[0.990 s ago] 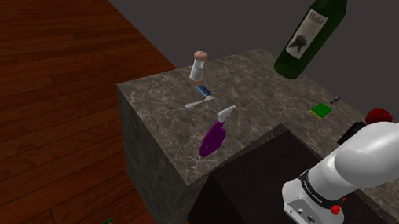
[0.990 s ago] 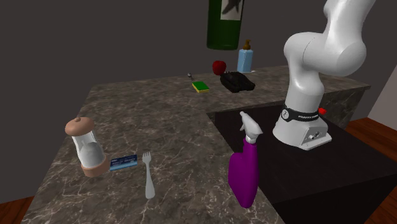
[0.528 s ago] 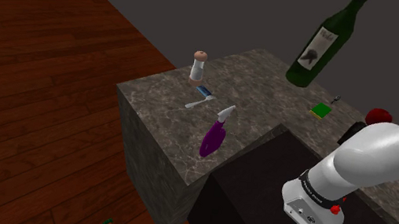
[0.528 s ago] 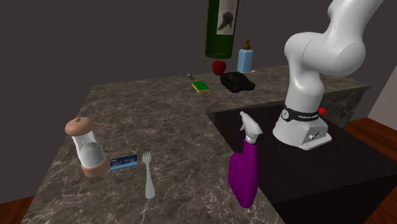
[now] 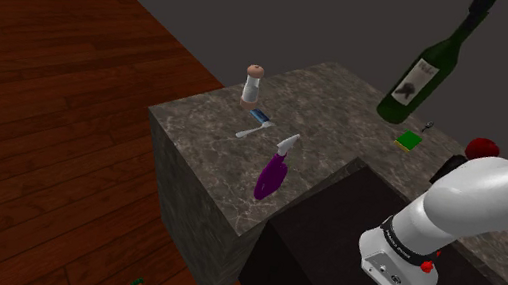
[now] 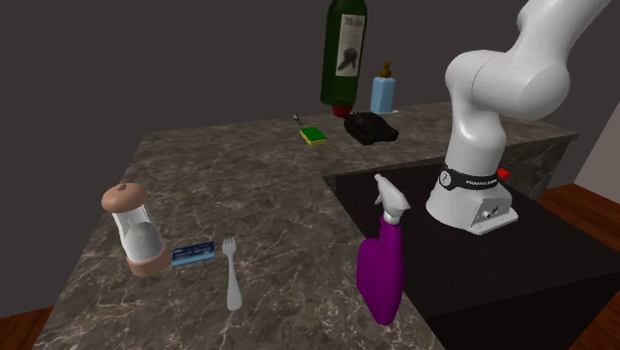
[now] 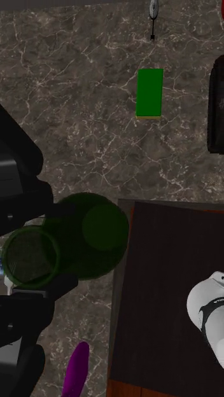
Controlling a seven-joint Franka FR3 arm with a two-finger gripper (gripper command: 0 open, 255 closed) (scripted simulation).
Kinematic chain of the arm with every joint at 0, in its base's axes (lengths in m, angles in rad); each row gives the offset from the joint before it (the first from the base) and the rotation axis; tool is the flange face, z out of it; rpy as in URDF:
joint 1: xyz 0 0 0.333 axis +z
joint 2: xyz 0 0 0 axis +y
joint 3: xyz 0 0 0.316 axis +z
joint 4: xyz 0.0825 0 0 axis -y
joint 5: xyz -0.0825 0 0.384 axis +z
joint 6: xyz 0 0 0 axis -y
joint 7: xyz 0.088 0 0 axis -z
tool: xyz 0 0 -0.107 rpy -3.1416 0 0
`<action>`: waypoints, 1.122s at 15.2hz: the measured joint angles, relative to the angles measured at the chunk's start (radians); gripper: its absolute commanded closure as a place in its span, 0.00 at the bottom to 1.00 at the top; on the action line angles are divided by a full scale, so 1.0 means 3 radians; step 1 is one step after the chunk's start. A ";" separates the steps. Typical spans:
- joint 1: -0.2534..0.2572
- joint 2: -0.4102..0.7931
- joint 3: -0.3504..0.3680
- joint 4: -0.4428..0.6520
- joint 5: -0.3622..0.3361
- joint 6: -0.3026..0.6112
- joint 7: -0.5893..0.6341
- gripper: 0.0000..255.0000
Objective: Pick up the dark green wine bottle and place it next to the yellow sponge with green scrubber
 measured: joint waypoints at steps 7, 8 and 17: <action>-0.0097 -0.0034 -0.0470 -0.0318 -0.0291 0.0404 -0.0466 1.00; -0.0115 -0.0033 -0.0555 -0.0345 -0.0340 0.0458 -0.0551 1.00; -0.0166 0.0230 -0.1282 -0.0519 -0.0588 0.1093 -0.1139 1.00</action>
